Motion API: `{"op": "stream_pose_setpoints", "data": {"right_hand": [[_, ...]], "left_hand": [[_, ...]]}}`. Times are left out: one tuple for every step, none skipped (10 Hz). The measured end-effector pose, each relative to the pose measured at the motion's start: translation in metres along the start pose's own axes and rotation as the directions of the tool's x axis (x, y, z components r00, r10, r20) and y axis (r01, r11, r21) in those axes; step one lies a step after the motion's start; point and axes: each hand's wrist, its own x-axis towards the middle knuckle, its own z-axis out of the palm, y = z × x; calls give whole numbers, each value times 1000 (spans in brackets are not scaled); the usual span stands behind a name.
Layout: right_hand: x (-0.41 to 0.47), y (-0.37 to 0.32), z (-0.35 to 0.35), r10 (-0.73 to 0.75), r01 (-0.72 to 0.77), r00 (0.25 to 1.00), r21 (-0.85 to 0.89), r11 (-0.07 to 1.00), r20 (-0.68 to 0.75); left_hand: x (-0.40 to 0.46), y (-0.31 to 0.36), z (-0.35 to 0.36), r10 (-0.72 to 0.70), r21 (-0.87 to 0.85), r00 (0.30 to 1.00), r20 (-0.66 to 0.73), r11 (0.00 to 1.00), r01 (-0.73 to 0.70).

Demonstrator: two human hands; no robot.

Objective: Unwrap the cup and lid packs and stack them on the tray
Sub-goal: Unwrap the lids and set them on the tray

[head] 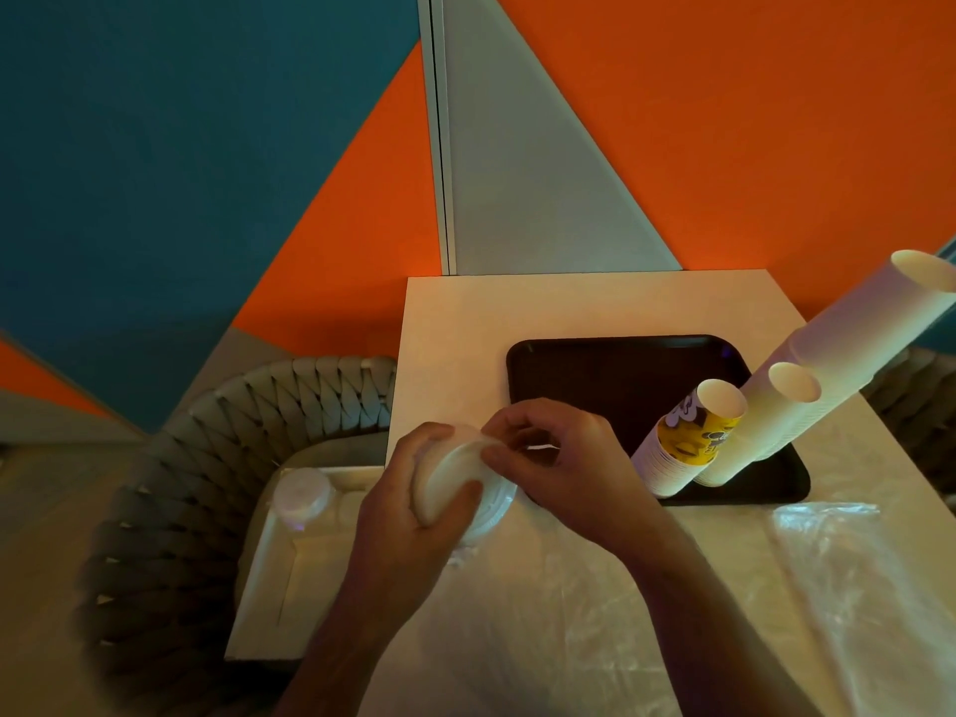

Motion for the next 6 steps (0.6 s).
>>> {"op": "stream_pose_setpoints", "data": {"right_hand": [[1, -1, -2, 27, -28, 998, 24, 999, 50], [3, -1, -3, 56, -58, 994, 22, 998, 98], [5, 1, -4, 61, -65, 990, 29, 997, 126], [6, 1, -4, 94, -114, 990, 203, 973, 105], [6, 1, -3, 182, -178, 983, 468, 866, 37], [6, 1, -2, 236, -205, 972, 496, 844, 0]], "left_hand": [[0, -2, -1, 4, -9, 1000, 12, 1000, -4], [0, 2, -4, -1, 15, 997, 79, 1000, 0], [2, 6, -6, 8, -1, 995, 103, 1000, -8], [1, 3, -6, -24, -103, 999, 29, 994, 27], [1, -2, -5, -45, -205, 999, -3, 978, 44], [1, 4, -5, -82, -276, 997, 1, 958, 79]]}}
